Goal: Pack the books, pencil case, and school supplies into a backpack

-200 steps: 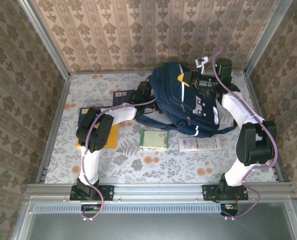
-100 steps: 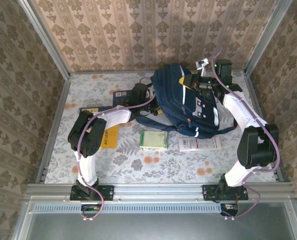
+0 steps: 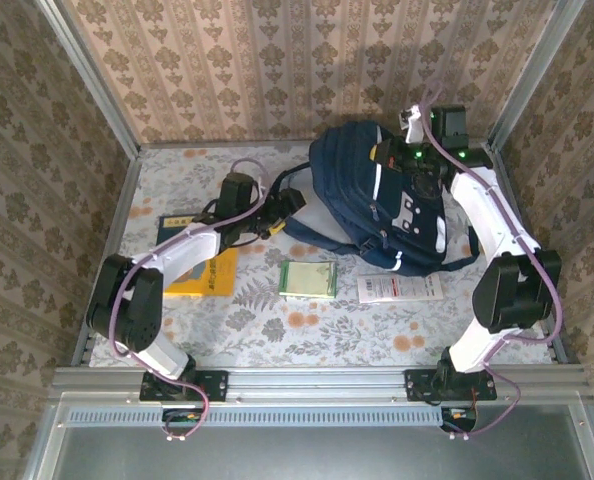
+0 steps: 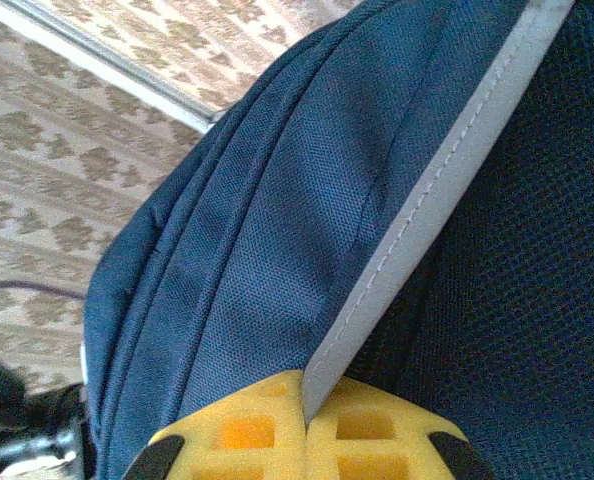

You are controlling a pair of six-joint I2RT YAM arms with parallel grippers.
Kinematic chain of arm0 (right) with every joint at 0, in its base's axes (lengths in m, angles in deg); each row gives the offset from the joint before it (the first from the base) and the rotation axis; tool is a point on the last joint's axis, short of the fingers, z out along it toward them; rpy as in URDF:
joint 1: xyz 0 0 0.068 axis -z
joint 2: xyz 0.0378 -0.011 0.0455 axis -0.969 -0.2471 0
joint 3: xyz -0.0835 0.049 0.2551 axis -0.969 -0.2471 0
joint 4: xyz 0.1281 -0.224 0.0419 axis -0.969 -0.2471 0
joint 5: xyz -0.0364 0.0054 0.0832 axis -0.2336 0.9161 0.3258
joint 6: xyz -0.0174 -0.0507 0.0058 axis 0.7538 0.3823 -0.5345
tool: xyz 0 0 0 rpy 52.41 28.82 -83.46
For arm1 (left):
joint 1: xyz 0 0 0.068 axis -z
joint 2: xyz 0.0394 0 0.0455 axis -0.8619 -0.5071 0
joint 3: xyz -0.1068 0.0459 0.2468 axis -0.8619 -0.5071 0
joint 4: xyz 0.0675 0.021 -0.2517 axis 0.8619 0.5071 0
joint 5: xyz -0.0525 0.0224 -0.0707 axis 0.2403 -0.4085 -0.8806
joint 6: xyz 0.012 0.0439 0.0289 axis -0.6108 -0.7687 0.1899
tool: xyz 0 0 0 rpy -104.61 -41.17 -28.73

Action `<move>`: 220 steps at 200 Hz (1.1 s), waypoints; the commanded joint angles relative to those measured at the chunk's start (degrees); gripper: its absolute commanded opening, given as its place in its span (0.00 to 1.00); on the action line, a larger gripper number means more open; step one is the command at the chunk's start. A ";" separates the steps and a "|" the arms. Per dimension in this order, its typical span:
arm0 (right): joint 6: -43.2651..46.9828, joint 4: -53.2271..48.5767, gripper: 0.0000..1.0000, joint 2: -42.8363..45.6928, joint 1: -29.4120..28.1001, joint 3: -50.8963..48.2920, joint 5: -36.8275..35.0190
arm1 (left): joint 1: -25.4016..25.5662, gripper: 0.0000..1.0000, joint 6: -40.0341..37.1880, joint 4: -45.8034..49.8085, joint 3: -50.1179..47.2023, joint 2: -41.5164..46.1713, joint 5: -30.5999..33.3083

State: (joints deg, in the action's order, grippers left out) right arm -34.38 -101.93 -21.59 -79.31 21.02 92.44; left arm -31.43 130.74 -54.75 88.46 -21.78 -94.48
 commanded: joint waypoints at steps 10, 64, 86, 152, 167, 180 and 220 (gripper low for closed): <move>9.05 -3.67 0.00 -2.91 -1.91 6.39 -10.39 | -1.09 1.00 -3.09 5.33 -4.27 3.64 -0.59; 12.37 -11.10 0.25 -9.82 -9.33 12.03 -24.53 | -1.29 1.00 -11.33 15.83 -5.67 10.74 4.15; 12.22 -13.28 0.37 -8.32 -12.53 11.14 -34.64 | -1.20 1.00 -13.83 18.07 -7.46 11.56 5.09; 1.62 -6.65 0.30 8.95 -20.52 -13.74 -34.29 | 2.62 0.99 -17.72 18.30 -10.74 8.62 4.85; -0.92 -4.66 0.22 11.36 -21.69 -19.51 -30.56 | 3.66 0.99 -18.19 18.60 -10.88 7.78 5.65; -4.07 -0.22 0.16 12.94 -22.99 -25.67 -25.86 | 4.11 0.98 -18.28 18.36 -11.33 7.18 5.84; -7.26 3.97 0.10 9.62 -27.82 -33.13 -20.44 | 4.66 0.98 -18.98 18.86 -11.59 6.33 6.51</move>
State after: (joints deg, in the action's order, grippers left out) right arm -37.72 -102.58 -9.79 -104.47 -9.58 66.67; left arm -27.19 113.85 -37.11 77.88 -14.90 -89.34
